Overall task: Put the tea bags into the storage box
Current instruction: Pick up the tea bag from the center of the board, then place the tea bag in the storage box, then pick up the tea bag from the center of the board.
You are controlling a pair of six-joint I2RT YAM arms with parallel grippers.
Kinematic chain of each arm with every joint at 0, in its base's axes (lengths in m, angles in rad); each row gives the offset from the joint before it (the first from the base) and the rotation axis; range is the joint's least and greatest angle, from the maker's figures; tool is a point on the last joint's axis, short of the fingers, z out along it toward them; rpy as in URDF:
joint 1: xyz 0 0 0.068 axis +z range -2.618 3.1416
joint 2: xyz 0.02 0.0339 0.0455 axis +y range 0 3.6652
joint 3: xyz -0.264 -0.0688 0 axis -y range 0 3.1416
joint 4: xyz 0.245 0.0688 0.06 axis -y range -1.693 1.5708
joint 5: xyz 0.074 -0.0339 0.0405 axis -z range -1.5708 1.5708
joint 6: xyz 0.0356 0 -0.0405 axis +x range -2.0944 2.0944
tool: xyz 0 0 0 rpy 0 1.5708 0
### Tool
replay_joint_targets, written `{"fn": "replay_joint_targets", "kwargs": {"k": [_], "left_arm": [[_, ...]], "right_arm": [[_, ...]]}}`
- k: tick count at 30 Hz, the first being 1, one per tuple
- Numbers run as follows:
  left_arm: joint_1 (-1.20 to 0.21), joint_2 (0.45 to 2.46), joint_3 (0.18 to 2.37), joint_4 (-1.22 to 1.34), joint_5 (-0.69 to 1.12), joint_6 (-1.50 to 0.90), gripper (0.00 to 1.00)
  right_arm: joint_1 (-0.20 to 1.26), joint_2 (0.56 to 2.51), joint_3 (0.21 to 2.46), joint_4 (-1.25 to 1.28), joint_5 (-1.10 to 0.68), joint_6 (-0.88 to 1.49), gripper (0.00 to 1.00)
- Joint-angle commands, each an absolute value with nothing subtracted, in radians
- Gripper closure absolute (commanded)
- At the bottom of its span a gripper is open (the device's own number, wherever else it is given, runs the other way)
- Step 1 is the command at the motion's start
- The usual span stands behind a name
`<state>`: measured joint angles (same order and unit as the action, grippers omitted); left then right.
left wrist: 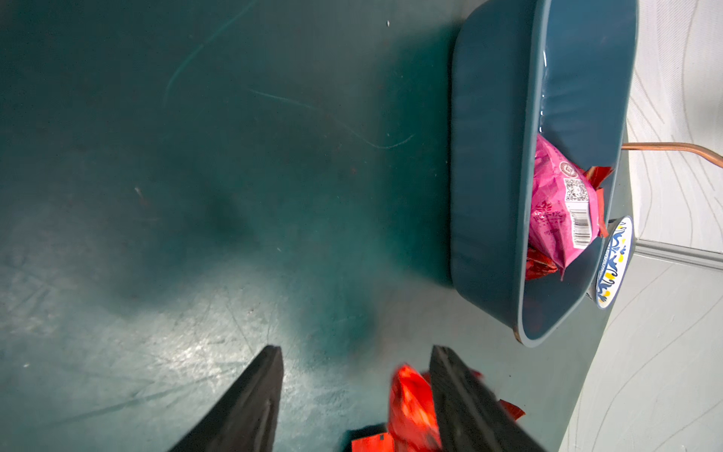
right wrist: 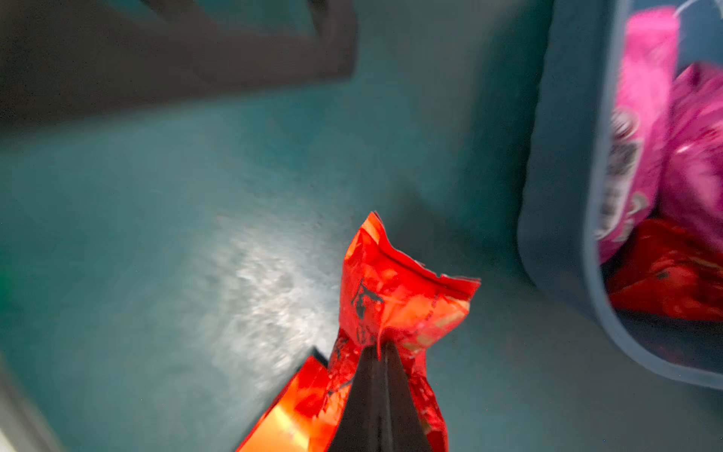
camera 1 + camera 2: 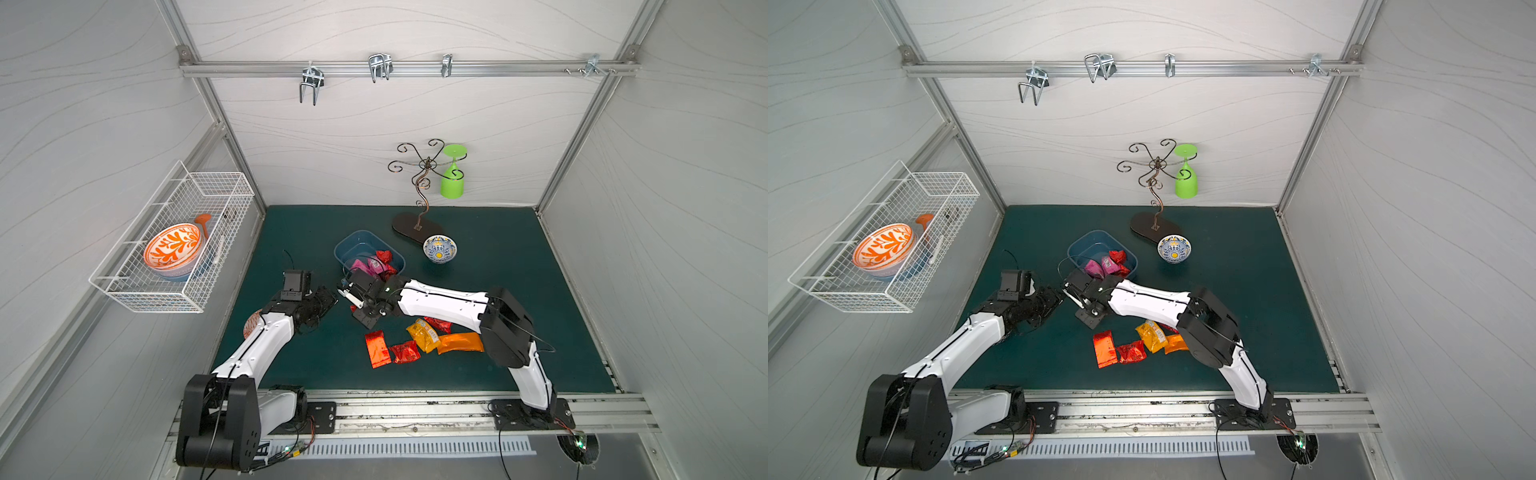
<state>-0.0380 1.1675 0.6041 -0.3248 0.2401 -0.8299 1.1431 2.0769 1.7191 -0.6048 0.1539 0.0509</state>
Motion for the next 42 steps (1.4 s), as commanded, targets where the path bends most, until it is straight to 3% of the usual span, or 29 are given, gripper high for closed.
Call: {"fn": "replay_joint_targets", "kwargs": {"k": [1,13,26,27,31,37,42], "left_arm": [[-0.033,1.154,0.618,-0.328,0.241,-0.809,0.36],[-0.037,1.187,0.660,-0.351,0.331,-0.770,0.36],[-0.173,1.208,0.725,-0.473,0.267,-0.675,0.37],[-0.188,1.205,0.726,-0.483,0.256,-0.669,0.37],[-0.236,1.193,0.715,-0.512,0.247,-0.661,0.39],[-0.257,1.154,0.648,-0.492,0.352,-0.660,0.43],[-0.285,1.122,0.621,-0.523,0.387,-0.679,0.49]], "right_arm": [[1.097,1.999,1.778,-0.594,0.081,0.040,1.00],[0.926,2.161,2.013,-0.512,0.015,0.081,1.00],[0.899,2.377,2.204,-0.566,-0.034,0.093,1.00],[0.899,2.380,2.207,-0.568,-0.038,0.099,0.98],[0.900,2.367,2.205,-0.576,-0.051,0.107,0.60],[0.896,2.230,2.091,-0.537,-0.027,0.101,0.40],[0.884,2.095,1.982,-0.529,-0.007,0.106,0.31]]}}
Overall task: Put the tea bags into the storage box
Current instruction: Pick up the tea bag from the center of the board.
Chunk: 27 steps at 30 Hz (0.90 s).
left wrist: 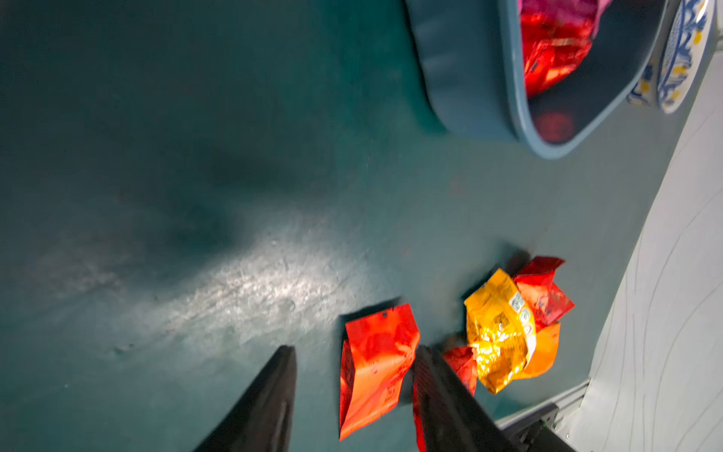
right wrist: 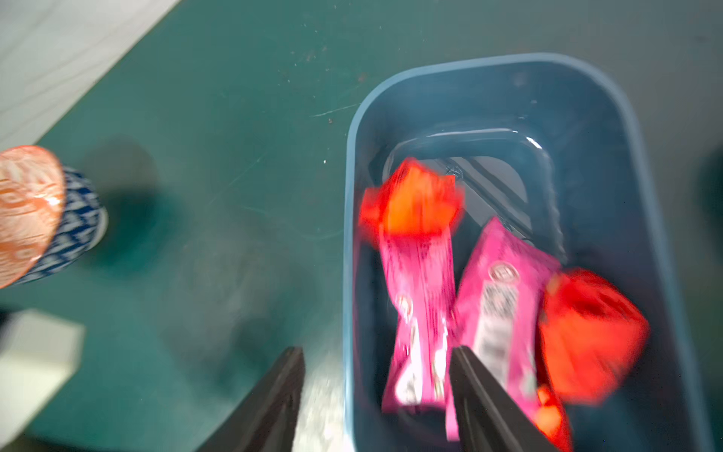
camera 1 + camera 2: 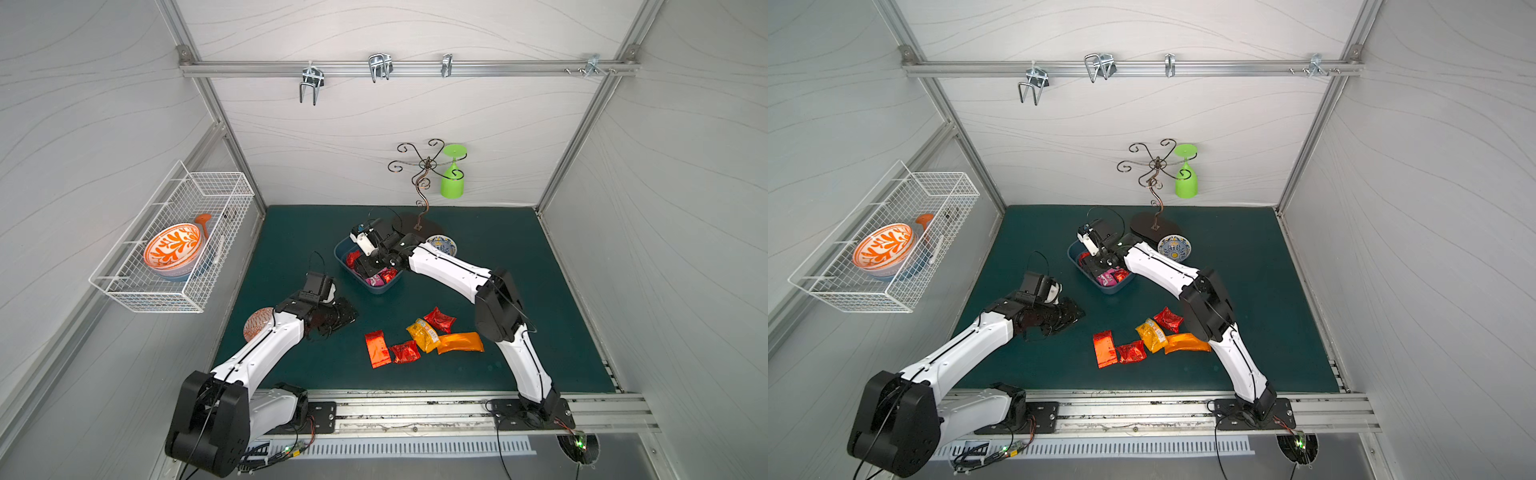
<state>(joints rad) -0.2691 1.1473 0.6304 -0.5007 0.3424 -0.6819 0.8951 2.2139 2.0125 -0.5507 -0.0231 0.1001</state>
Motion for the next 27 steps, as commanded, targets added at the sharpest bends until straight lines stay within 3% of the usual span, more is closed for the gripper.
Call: {"fn": "replay_joint_targets", "kwargs": {"k": [1,7,14,27], "left_arm": [[-0.288,1.120,0.615,-0.525,0.396,-0.686,0.50],[-0.311,1.128,0.588,-0.527,0.455,-0.720,0.57],[-0.349,1.199,0.600,-0.519,0.498,-0.714,0.58],[-0.440,1.466,0.658,-0.405,0.577,-0.716,0.62]], "right_arm": [[0.883,2.067,1.956,-0.531,0.000,0.110,0.28],[0.877,1.898,1.773,-0.513,0.037,0.136,0.24],[0.870,1.718,1.547,-0.492,0.081,0.176,0.24],[0.796,1.490,1.286,-0.502,0.133,0.207,0.23]]}}
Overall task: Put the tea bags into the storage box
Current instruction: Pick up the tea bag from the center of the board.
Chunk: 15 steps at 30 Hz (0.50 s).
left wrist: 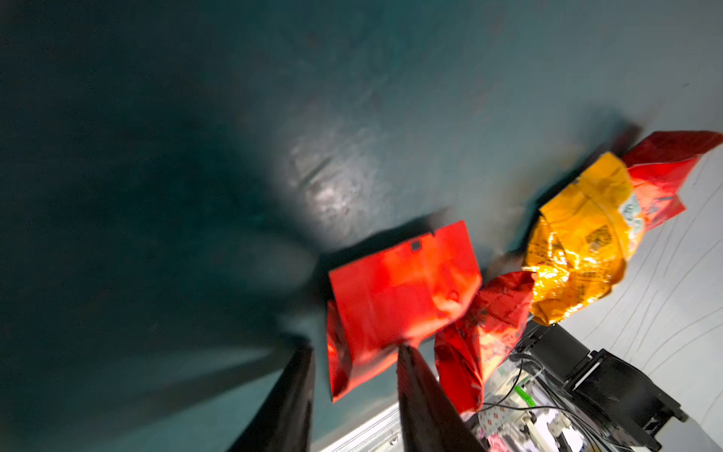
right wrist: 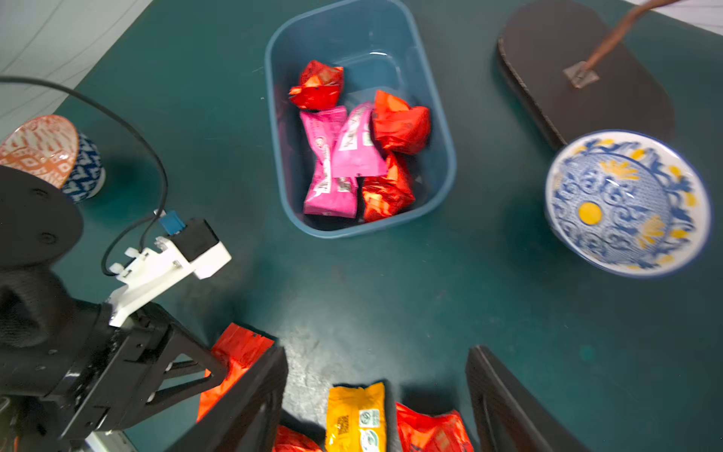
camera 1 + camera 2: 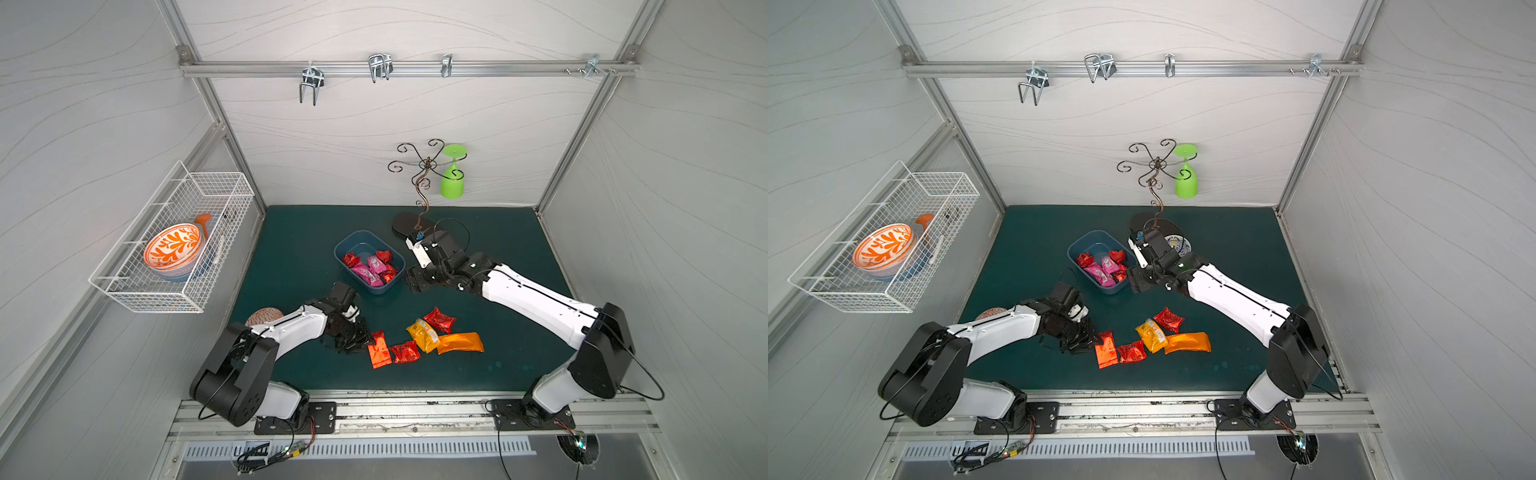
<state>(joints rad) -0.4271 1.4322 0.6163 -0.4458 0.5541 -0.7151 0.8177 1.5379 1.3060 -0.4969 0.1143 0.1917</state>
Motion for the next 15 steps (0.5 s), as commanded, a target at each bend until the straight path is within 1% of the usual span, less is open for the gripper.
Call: {"fn": "replay_joint_targets", "kwargs": {"k": [1,6,11,15], "left_arm": [[-0.440,1.478,0.660,-0.402,0.577,-0.716,0.65],[-0.440,1.519,0.683,-0.401,0.559,-0.708,0.80],[-0.440,1.539,0.703,-0.410,0.543,-0.698,1.00],[-0.440,1.505,0.703,-0.420,0.527,-0.693,1.00]], "right_arm": [[0.787,1.480,1.279,-0.507,0.133,0.209,0.23],[0.759,1.449,1.252,-0.514,0.134,0.209,0.23],[0.745,1.438,1.238,-0.525,0.132,0.207,0.23],[0.737,1.429,1.226,-0.528,0.129,0.206,0.23]]}}
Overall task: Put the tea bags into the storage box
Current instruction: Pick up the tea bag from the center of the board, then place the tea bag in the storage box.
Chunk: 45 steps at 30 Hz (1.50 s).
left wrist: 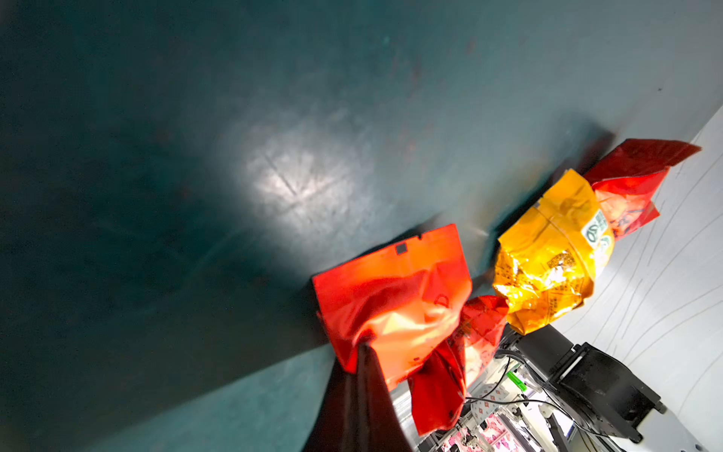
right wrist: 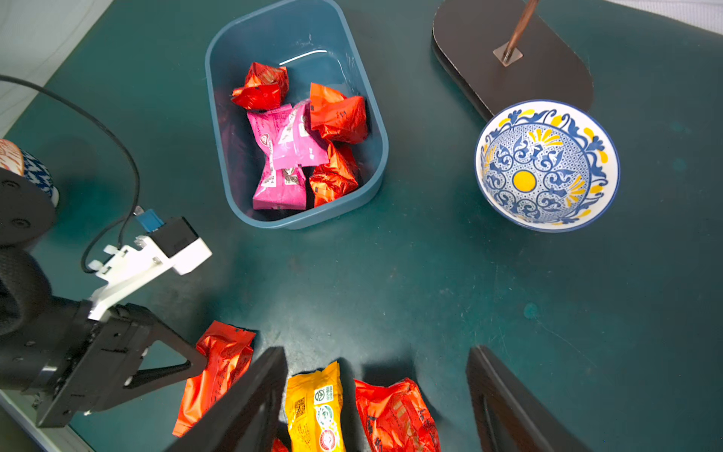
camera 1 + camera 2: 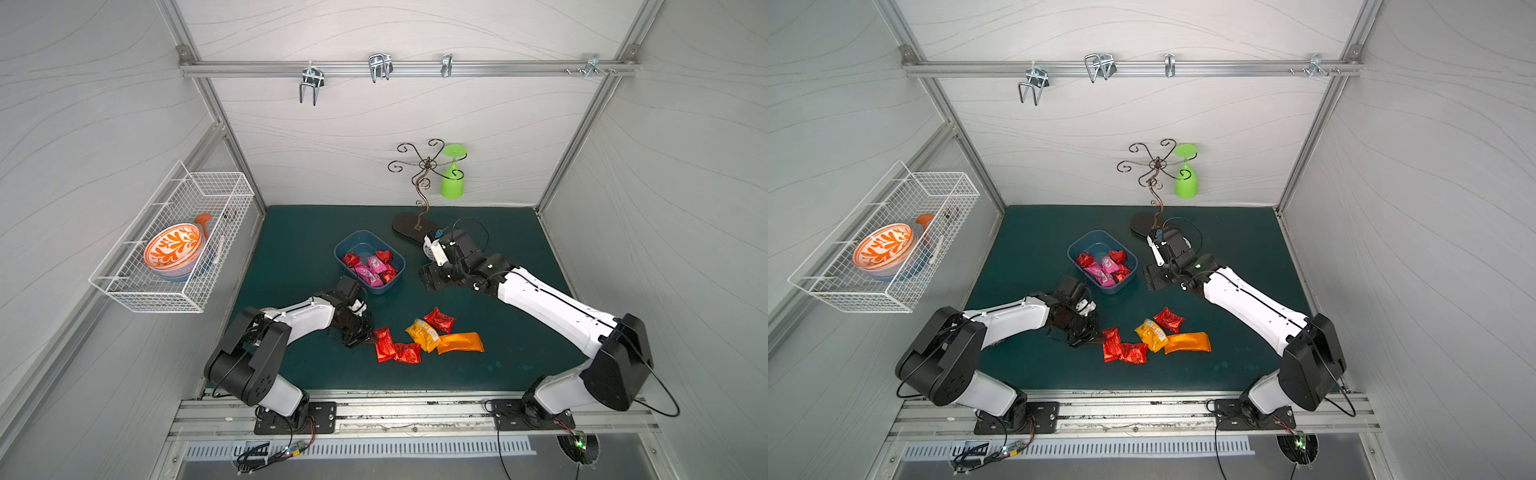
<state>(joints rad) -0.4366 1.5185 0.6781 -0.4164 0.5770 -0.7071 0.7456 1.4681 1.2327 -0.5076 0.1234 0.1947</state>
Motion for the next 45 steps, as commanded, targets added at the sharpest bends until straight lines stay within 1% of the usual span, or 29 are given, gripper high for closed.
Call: {"fn": "replay_joint_targets", "kwargs": {"k": [1,7,12,17,22,25,28,35,40,45], "left_arm": [[-0.440,1.492,0.703,-0.426,0.518,-0.691,1.00],[-0.440,1.338,0.704,-0.487,0.459,-0.676,1.00],[-0.439,1.234,0.774,-0.582,0.423,-0.645,1.00],[-0.417,1.212,0.878,-0.603,0.339,-0.622,1.00],[-0.290,1.295,0.938,-0.420,0.345,-0.720,1.00],[-0.248,1.386,0.999,-0.320,0.289,-0.760,1.00],[-0.228,1.493,1.097,-0.297,0.245,-0.762,1.00],[-0.190,1.693,1.253,-0.261,0.253,-0.798,1.00],[-0.180,1.777,1.315,-0.281,0.202,-0.762,1.00],[-0.146,1.844,1.346,-0.286,0.210,-0.758,1.00]], "right_arm": [[0.736,1.427,1.222,-0.526,0.125,0.206,0.23],[0.731,1.416,1.215,-0.524,0.105,0.213,0.23],[0.731,1.404,1.193,-0.531,0.093,0.219,0.23],[0.731,1.379,1.155,-0.550,0.084,0.232,0.23],[0.731,1.331,1.104,-0.549,0.075,0.260,0.23],[0.730,1.310,1.083,-0.565,0.075,0.267,0.23],[0.731,1.298,1.072,-0.583,0.086,0.272,0.23],[0.731,1.287,1.045,-0.584,0.070,0.298,0.23],[0.744,1.277,1.020,-0.587,0.042,0.309,0.23],[0.824,1.277,0.988,-0.592,0.050,0.308,0.24]]}}
